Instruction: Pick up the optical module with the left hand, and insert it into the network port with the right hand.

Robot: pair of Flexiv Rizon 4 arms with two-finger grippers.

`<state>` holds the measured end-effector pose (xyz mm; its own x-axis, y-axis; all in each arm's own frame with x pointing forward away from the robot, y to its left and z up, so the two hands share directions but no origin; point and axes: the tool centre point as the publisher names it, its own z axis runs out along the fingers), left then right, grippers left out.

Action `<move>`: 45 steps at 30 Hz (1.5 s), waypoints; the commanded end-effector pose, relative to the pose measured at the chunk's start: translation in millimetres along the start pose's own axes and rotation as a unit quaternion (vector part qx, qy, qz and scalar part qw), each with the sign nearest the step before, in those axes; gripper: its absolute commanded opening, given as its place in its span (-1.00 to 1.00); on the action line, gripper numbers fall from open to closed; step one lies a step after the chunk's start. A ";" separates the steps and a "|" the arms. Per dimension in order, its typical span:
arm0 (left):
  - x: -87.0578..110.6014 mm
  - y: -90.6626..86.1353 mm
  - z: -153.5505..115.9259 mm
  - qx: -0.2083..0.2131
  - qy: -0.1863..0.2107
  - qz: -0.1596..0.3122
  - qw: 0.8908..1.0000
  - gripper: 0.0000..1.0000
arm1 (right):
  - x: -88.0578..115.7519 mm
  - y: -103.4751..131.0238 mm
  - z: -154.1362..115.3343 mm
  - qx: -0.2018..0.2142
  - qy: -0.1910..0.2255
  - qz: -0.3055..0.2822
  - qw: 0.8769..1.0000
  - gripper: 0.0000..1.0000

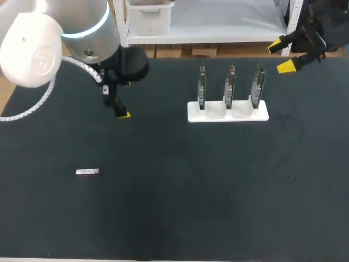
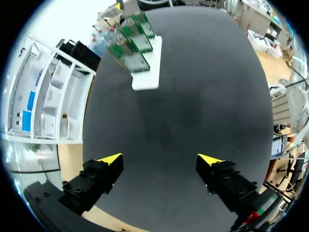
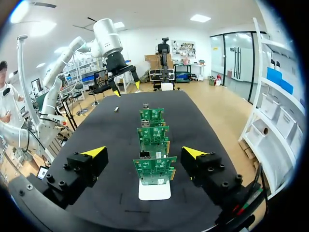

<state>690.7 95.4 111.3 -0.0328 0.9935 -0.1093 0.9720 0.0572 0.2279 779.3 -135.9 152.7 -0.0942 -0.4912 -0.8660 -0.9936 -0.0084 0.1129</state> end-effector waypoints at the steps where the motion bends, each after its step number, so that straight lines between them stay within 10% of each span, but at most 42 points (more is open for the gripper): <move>1: 15.6 -15.8 1.3 0.012 0.023 -0.004 1.000 1.00 | -0.2 2.5 0.4 0.003 0.001 0.000 1.000 1.00; 17: 74.3 -77.3 23.5 0.092 0.086 -0.029 0.992 1.00 | -0.2 2.5 0.4 0.003 0.001 0.000 1.000 1.00; 45: 103.9 -127.4 43.4 0.103 0.099 -0.042 0.989 1.00 | -0.2 2.5 0.4 0.003 0.001 0.000 1.000 1.00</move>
<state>576.4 184.5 31.7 -0.1421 0.9852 0.0958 0.9899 0.1410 0.0172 779.2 -136.0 152.7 -0.0943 -0.4912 -0.8659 -0.9936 -0.0083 0.1129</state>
